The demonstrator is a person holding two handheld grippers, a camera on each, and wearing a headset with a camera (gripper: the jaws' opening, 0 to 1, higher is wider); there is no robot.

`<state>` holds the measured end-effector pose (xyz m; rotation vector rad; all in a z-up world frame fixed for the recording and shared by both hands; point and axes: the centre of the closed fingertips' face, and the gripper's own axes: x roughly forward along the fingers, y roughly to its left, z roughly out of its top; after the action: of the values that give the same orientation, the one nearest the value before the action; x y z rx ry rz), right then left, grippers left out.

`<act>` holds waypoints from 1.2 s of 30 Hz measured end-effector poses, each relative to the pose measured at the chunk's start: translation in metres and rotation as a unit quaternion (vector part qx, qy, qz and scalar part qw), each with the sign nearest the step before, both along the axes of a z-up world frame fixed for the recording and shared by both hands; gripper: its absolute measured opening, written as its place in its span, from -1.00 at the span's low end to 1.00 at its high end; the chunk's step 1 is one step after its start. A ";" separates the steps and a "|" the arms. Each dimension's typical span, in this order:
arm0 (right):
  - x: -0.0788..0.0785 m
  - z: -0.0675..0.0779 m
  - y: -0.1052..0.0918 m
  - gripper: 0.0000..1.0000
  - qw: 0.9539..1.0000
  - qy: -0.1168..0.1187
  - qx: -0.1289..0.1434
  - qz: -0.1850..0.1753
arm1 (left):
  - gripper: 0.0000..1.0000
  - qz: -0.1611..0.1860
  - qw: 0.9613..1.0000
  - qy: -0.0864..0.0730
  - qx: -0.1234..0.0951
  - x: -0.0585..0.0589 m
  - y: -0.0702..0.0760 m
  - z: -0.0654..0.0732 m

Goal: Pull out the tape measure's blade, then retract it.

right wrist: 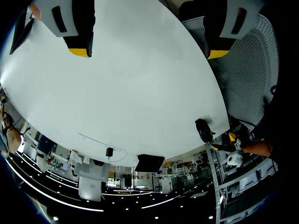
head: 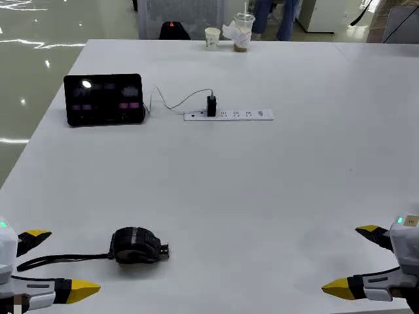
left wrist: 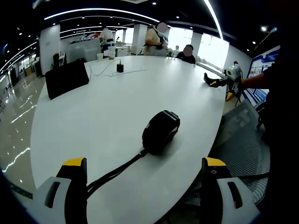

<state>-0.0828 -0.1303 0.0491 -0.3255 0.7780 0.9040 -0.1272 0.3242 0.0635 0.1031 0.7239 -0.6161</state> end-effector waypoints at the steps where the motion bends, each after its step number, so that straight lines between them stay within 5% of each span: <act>1: 0.000 0.000 0.000 0.99 1.000 -0.001 -0.001 0.001 | 0.98 0.000 1.000 0.000 -0.001 0.000 0.001 0.000; 14: -0.003 -0.004 0.000 0.99 1.000 0.003 -0.004 -0.002 | 0.98 0.003 1.000 0.002 -0.004 -0.003 0.000 -0.002; 22: 0.004 -0.003 0.006 0.99 0.999 -0.029 -0.003 0.019 | 0.98 -0.009 1.000 0.001 0.008 -0.003 -0.002 -0.003; 24: 0.002 -0.004 0.012 0.99 0.999 -0.018 0.010 0.028 | 0.98 -0.016 1.000 0.002 0.007 -0.002 -0.004 -0.002; 27: 0.004 -0.002 0.022 0.99 0.998 -0.042 0.005 0.051 | 0.98 -0.032 0.999 0.001 0.015 -0.002 -0.009 -0.003; 31: 0.005 -0.005 0.032 0.99 0.998 -0.028 0.002 0.056 | 0.98 -0.062 0.998 0.002 0.020 -0.001 -0.019 -0.004; 36: 0.009 -0.003 0.050 0.99 0.997 -0.029 0.004 0.069 | 0.98 -0.112 0.992 0.006 0.054 -0.001 -0.027 -0.009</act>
<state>-0.0738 -0.0804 0.0463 -0.3998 0.7034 1.0220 -0.1283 0.2976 0.0543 0.2843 0.7628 -0.7918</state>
